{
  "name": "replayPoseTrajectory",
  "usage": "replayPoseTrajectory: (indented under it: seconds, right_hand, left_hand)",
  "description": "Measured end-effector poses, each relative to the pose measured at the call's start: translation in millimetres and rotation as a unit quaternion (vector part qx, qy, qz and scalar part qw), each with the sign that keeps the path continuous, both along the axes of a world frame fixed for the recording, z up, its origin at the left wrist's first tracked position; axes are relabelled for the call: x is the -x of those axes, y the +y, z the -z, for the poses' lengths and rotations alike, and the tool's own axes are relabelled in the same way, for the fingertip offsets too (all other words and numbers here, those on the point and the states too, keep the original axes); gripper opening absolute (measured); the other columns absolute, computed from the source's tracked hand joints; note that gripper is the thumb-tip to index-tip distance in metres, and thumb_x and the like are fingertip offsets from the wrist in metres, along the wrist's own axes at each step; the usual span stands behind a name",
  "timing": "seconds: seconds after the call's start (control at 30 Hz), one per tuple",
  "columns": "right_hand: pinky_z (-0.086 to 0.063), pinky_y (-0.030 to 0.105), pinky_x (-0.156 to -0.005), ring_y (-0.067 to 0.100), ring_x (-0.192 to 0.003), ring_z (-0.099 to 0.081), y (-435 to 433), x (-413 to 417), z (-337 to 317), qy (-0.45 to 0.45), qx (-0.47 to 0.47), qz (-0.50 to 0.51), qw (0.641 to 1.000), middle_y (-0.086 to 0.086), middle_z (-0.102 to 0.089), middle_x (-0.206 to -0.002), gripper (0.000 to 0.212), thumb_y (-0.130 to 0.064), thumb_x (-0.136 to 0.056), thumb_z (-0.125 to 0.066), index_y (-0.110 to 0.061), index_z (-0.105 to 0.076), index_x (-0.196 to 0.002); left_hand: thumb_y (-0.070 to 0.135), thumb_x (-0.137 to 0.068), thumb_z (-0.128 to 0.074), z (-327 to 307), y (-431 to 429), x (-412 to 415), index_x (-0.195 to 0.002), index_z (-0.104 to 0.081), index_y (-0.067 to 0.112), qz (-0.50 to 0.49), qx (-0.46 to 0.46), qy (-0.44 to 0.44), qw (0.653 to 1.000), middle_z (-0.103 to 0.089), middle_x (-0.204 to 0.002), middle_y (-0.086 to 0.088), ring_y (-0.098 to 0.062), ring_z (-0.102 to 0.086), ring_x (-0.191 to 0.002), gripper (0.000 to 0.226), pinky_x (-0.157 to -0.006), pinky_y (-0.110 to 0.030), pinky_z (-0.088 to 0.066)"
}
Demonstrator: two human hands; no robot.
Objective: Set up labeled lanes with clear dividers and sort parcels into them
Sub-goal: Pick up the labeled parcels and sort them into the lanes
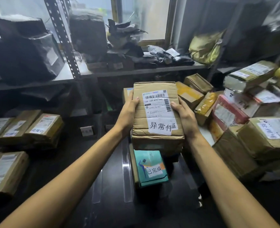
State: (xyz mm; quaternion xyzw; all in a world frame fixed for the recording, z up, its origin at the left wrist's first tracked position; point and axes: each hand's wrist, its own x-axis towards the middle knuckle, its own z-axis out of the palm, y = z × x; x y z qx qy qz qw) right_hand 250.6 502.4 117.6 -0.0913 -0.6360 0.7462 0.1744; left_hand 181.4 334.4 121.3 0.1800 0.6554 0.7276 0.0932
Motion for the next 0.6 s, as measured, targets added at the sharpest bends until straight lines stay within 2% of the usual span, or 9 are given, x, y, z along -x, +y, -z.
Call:
replayPoseTrajectory:
  seconds: [0.1,0.2,0.3,0.37,0.4,0.5,0.6]
  right_hand:
    - [-0.054,0.045,-0.096,0.028,-0.109,-0.068,18,10,-5,-0.015,0.013,0.013,1.000,0.012,-0.070,-0.124,0.032,-0.014,-0.101,-0.052,-0.013,-0.060,-0.132]
    - [-0.053,0.049,-0.099,0.036,-0.115,-0.066,34,19,-7,-0.034,0.016,0.023,0.999,0.015,-0.069,-0.125,0.034,-0.015,-0.101,-0.052,-0.011,-0.057,-0.135]
    - [-0.052,0.050,-0.097,0.038,-0.116,-0.065,48,31,-7,-0.049,0.021,0.029,0.998,0.016,-0.068,-0.126,0.036,-0.016,-0.101,-0.052,-0.012,-0.056,-0.136]
    - [-0.055,0.044,-0.092,0.035,-0.113,-0.067,58,42,-7,-0.055,0.017,0.020,0.998,0.015,-0.069,-0.125,0.037,-0.018,-0.101,-0.053,-0.012,-0.056,-0.137]
    - [-0.057,0.040,-0.088,0.032,-0.110,-0.068,65,48,-6,-0.057,0.018,0.015,0.998,0.014,-0.069,-0.124,0.037,-0.018,-0.101,-0.054,-0.012,-0.056,-0.137]
    - [-0.059,0.027,-0.075,0.023,-0.098,-0.071,85,68,-5,-0.066,0.027,0.013,0.997,0.014,-0.070,-0.122,0.036,-0.020,-0.101,-0.054,-0.011,-0.058,-0.136]
    - [-0.057,0.026,-0.075,0.026,-0.104,-0.070,108,91,-2,-0.087,0.036,-0.001,0.996,0.013,-0.070,-0.124,0.035,-0.022,-0.101,-0.055,-0.011,-0.060,-0.134]
  left_hand:
    - [0.020,-0.106,-0.033,-1,21,22,-0.145,-0.040,0.014,-0.002,0.020,-0.001,1.000,-0.056,-0.138,-0.009,-0.025,-0.055,-0.126,0.040,-0.112,-0.047,-0.039]
    - [0.019,-0.105,-0.032,-2,40,36,-0.140,-0.044,0.015,0.009,0.022,-0.013,1.000,-0.061,-0.132,-0.010,-0.026,-0.059,-0.121,0.037,-0.108,-0.047,-0.043]
    - [0.018,-0.103,-0.032,2,54,47,-0.131,-0.051,0.018,0.002,0.017,-0.023,1.000,-0.067,-0.119,-0.002,-0.013,-0.066,-0.106,0.033,-0.093,-0.033,-0.051]
    - [0.019,-0.103,-0.033,3,64,57,-0.127,-0.052,0.019,-0.013,0.025,-0.026,0.999,-0.068,-0.110,0.005,-0.003,-0.067,-0.093,0.030,-0.079,-0.021,-0.052]
    - [0.021,-0.104,-0.034,3,70,62,-0.129,-0.051,0.018,-0.024,0.035,-0.027,0.999,-0.066,-0.112,0.004,-0.004,-0.066,-0.094,0.031,-0.079,-0.021,-0.051]
    - [0.027,-0.104,-0.036,4,88,77,-0.134,-0.046,0.014,-0.061,0.064,-0.045,0.995,-0.061,-0.122,-0.003,-0.018,-0.061,-0.110,0.034,-0.092,-0.032,-0.051]
    - [0.029,-0.103,-0.039,4,108,93,-0.133,-0.045,0.014,-0.102,0.089,-0.070,0.988,-0.060,-0.123,-0.005,-0.022,-0.060,-0.114,0.034,-0.099,-0.039,-0.050]
